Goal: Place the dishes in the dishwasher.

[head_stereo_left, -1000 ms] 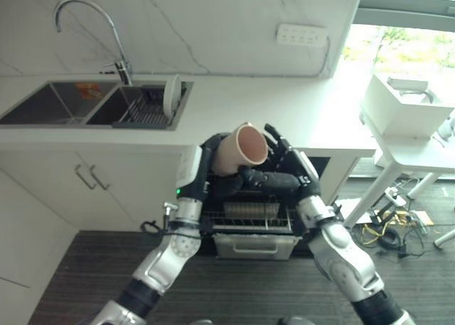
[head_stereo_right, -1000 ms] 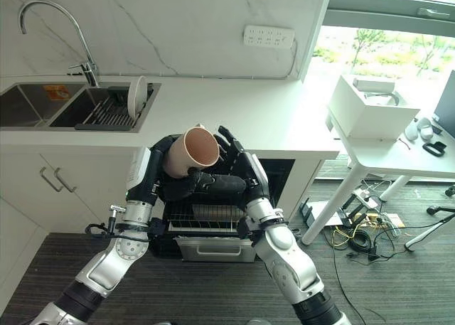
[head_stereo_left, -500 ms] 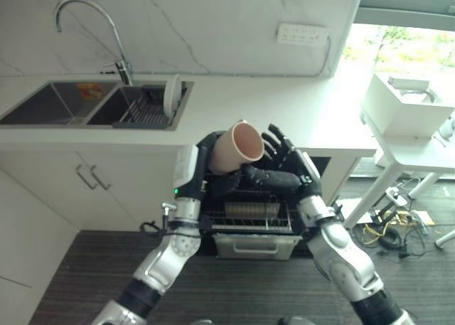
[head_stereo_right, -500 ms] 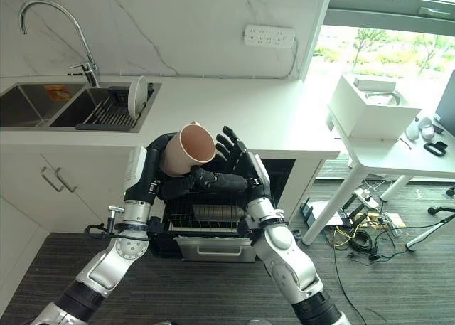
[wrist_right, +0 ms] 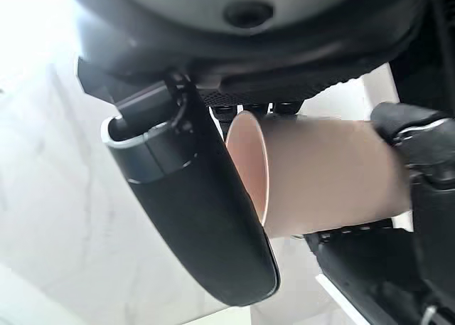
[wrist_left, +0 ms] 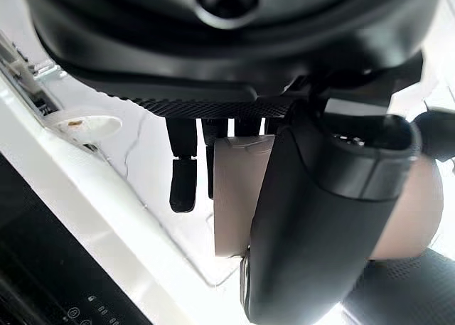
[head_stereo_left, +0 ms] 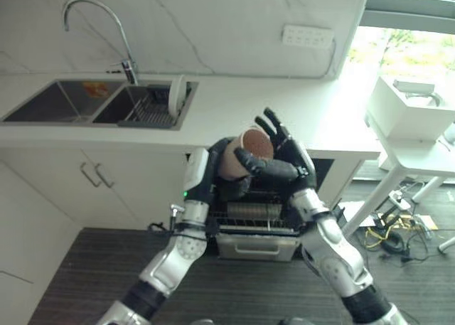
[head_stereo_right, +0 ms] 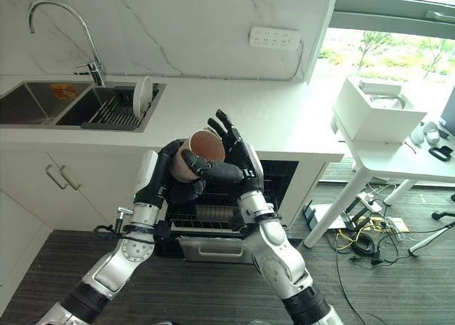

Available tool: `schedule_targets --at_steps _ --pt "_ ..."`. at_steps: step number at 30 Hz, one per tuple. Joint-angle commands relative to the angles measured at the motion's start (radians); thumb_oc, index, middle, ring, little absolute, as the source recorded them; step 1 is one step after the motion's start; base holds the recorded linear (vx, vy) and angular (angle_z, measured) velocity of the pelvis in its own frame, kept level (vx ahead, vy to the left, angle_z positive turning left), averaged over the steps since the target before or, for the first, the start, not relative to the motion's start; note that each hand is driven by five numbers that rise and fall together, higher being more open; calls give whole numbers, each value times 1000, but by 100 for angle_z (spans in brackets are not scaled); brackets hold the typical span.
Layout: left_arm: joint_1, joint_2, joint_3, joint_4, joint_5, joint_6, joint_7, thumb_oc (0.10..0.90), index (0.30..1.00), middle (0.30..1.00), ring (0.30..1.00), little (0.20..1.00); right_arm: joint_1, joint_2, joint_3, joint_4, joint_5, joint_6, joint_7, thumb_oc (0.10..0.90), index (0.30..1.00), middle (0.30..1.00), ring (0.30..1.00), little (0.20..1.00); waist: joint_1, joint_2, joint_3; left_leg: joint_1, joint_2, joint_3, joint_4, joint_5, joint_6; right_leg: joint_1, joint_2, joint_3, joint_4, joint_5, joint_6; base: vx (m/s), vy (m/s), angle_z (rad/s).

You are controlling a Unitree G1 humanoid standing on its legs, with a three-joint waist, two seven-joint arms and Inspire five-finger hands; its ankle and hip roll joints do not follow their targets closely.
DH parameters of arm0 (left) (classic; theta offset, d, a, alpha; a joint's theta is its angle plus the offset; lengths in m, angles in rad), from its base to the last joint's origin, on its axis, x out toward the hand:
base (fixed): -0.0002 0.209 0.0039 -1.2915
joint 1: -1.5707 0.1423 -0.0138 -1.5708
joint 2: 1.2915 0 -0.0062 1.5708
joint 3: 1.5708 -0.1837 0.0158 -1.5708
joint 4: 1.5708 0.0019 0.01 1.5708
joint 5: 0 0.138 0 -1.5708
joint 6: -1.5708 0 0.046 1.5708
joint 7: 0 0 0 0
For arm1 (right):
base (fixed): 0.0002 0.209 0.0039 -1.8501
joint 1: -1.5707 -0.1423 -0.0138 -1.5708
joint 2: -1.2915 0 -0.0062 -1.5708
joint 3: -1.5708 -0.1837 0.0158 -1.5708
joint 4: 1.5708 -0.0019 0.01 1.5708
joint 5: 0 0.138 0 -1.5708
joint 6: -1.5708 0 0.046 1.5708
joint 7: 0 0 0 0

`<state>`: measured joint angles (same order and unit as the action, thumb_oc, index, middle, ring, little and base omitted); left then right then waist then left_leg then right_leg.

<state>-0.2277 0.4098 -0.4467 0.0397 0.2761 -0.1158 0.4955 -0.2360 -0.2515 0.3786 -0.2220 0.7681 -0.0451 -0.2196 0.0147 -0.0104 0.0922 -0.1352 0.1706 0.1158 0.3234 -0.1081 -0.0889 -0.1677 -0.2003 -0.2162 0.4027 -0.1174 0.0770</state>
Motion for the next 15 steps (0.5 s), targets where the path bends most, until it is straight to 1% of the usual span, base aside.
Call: schedule_targets --at_steps 1,11,15 --pt "-132 -1 -51 -65 -10 -98 5 400 300 300 300 300 -189 54 -46 -66 30 -154 39 800 900 900 900 900 20 2 -49 66 60 -49 -23 -58 -28 102 -63 34 -103 -10 93 0 0 0" --pt "-143 -7 -74 -65 -19 -107 -8 400 300 300 300 300 -228 66 -39 -54 -7 -153 -2 800 900 900 900 900 29 1 -50 67 55 -56 -23 -60 -27 105 -67 28 -103 -11 92 5 1 2" --pt "-147 -8 -76 -74 -22 -115 -5 400 300 300 300 300 -228 64 -34 -43 -23 -135 -17 800 900 900 900 900 30 0 -51 66 54 -57 -23 -61 -27 105 -67 29 -103 -11 92 0 0 0"
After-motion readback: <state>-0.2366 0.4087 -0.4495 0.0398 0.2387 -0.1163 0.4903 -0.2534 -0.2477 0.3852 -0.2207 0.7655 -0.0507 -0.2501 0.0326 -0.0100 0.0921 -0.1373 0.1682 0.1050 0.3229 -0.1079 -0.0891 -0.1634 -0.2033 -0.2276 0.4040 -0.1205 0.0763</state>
